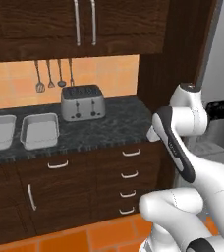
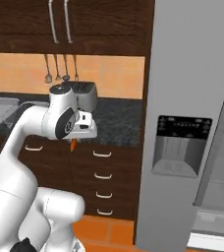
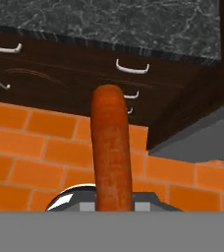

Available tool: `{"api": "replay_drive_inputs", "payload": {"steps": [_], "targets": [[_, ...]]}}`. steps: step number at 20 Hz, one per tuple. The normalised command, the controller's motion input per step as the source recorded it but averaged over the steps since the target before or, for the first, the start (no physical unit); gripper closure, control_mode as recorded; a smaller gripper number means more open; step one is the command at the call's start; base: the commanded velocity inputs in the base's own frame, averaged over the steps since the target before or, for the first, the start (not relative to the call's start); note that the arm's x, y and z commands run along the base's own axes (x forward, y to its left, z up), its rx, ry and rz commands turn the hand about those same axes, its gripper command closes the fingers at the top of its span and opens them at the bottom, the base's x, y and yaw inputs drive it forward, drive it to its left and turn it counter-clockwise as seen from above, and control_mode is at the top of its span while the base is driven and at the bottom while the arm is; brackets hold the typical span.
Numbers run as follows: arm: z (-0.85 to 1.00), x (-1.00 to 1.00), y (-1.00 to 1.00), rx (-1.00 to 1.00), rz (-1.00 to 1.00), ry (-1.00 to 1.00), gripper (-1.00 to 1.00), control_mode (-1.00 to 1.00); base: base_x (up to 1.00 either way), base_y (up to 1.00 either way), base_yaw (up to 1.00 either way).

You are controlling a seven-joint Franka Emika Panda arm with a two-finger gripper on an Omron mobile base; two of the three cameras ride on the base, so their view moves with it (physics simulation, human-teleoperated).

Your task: Place one carrot and one steak in each tupperware on the nearby counter, to pack two identical lunches.

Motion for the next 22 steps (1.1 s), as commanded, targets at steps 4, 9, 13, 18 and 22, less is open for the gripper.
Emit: {"api": "replay_drive_inputs", "payload": {"steps": [4,9,13,18,22], "targets": [[0.00,0.00,0.00,0.00,0.00,0.00,1.00,1.00,0.52,1.00,0.00],[0.00,0.00,0.00,0.00,0.00,0.00,1.00,1.00,0.67,1.00,0.00],[0.00,0.00,0.00,0.00,0.00,0.00,1.00,1.00,0.55,0.72,0.00],[-0.02,0.10,0.06,0.00,0.00,0.01,1.00,-1.00,0.24,0.38,0.00],[-0.33,0.90,0.23,0.00,0.00,0.02,1.00,-1.00,0.00,0.00,0.00]]}}
